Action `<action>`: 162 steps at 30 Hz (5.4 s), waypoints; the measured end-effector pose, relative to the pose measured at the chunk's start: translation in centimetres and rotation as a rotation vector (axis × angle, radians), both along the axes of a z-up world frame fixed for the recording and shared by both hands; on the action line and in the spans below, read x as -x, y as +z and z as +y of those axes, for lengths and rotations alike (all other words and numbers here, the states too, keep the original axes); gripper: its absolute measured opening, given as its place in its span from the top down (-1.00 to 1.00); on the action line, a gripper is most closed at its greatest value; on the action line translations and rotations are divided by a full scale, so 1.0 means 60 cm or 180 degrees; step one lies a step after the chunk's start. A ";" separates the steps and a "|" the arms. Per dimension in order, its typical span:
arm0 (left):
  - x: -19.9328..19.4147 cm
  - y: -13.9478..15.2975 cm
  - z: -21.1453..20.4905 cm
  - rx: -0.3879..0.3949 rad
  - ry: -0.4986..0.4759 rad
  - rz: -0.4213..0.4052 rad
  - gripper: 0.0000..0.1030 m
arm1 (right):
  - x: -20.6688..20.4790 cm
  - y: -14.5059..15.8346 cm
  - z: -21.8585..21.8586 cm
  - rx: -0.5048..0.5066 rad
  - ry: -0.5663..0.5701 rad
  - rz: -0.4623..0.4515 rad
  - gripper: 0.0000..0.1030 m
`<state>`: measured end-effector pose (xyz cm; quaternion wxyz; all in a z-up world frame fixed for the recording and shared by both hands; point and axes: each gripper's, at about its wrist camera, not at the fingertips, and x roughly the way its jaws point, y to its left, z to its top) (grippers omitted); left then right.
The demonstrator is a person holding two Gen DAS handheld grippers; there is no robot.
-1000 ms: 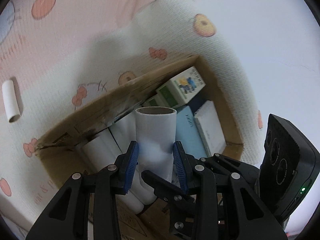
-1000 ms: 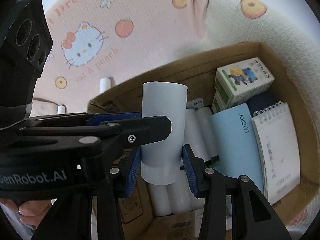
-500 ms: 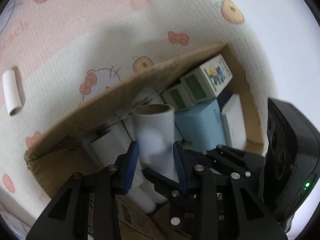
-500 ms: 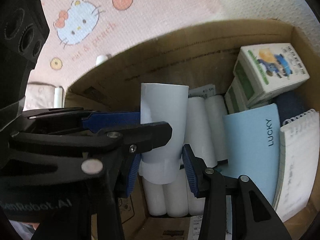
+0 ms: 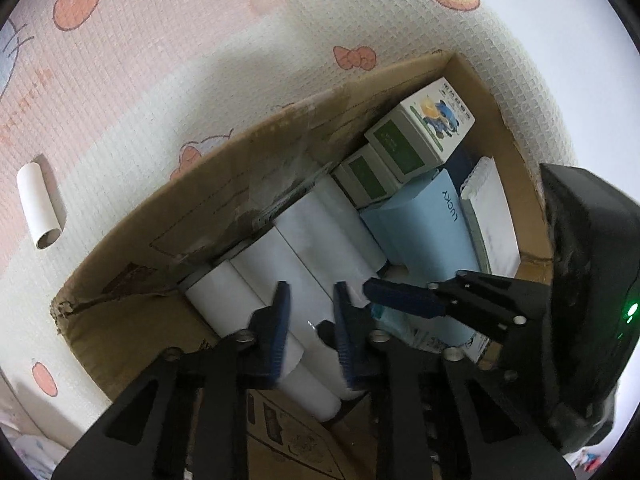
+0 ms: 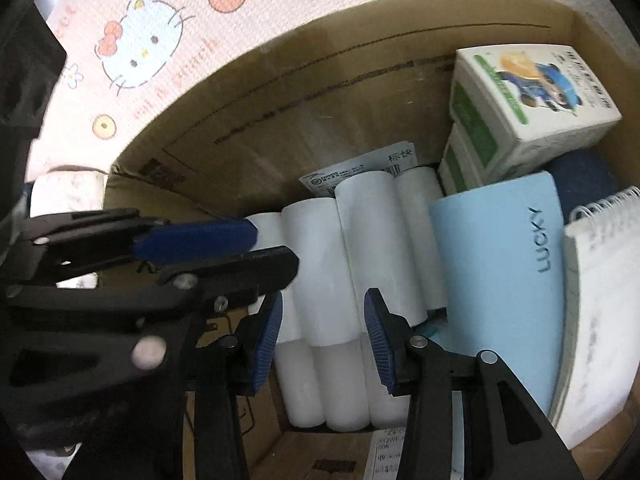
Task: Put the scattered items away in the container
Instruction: 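Lower the held white tubes into the box and open both grippers, then withdraw both grippers from the box toward the tubes on the bedspread, then lower both open grippers toward white tubes lying on the bedspread, then close the left gripper on one white tube while the right gripper closes on another, then lift both gripped tubes off the bedspread and turn them upright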
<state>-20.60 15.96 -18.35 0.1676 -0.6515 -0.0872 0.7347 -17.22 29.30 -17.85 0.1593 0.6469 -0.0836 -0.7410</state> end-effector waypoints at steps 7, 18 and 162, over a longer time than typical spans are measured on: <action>-0.012 0.007 -0.010 0.0031 -0.0004 0.0166 0.80 | -0.023 -0.040 -0.006 -0.0093 -0.0093 -0.0625 0.63; -0.014 0.017 -0.030 0.0021 0.0068 0.0285 0.83 | -0.022 -0.066 -0.025 -0.0407 -0.0088 -0.0632 0.63; -0.184 -0.226 -0.905 -0.1251 0.3272 0.0485 0.23 | 0.082 -0.168 -0.852 0.0081 0.1083 0.0858 0.27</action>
